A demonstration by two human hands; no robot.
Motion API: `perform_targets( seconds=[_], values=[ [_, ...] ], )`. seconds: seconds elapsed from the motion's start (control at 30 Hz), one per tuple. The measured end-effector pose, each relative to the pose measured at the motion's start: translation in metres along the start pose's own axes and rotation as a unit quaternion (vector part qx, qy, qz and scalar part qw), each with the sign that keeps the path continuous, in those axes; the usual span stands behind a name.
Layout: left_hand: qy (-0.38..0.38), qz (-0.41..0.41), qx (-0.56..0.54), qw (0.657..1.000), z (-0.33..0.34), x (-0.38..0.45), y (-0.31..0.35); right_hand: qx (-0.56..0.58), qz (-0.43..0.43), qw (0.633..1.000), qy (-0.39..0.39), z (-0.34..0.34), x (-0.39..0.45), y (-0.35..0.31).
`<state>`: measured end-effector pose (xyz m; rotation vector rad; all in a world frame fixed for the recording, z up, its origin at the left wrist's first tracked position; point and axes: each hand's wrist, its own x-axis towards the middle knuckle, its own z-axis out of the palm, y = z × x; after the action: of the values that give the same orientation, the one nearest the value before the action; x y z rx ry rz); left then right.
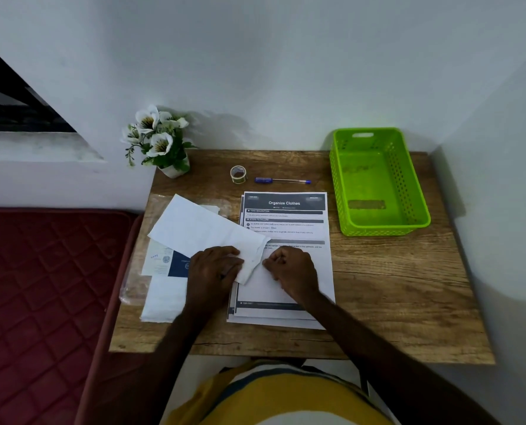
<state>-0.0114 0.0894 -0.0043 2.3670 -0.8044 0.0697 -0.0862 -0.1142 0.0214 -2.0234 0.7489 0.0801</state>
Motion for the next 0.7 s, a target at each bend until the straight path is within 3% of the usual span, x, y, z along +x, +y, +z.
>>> perform_targets(
  seconds=[0.37,0.7],
  values=[
    [0.007,0.014,0.004,1.0,0.002,-0.006,0.01,-0.095,-0.047,0.994,0.008,0.017,0.01,-0.013],
    [-0.033,0.021,0.046,0.998,0.0,-0.01,0.013,-0.123,0.037,0.992,0.014,0.007,0.027,-0.019]
  ],
)
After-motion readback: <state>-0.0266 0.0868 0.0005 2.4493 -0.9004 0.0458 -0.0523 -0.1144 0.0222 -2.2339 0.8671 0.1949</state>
